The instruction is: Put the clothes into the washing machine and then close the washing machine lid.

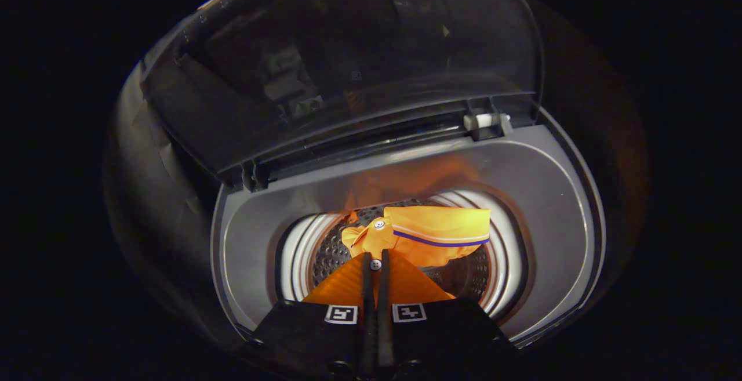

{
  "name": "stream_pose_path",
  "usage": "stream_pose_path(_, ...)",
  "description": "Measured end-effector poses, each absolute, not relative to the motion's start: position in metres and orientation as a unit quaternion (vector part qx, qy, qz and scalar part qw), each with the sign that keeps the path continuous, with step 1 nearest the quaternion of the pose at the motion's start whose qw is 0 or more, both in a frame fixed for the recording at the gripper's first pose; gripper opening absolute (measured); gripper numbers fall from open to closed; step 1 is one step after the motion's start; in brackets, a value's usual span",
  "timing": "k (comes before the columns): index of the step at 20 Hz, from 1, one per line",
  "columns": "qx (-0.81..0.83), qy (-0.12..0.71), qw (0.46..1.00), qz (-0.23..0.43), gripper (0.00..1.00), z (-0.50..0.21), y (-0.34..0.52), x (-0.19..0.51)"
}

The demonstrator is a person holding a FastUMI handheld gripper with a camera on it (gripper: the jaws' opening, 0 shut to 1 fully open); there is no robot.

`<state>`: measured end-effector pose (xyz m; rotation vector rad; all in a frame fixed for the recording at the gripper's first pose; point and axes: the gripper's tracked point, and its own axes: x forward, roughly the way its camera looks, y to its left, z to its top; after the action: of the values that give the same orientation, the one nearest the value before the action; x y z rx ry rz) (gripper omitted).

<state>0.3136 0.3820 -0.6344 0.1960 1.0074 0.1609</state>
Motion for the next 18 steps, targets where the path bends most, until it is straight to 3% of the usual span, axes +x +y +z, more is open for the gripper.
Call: stream_pose_path(18,0.074,0.52,0.85,0.048,0.12,-0.674,0.37,0.307)
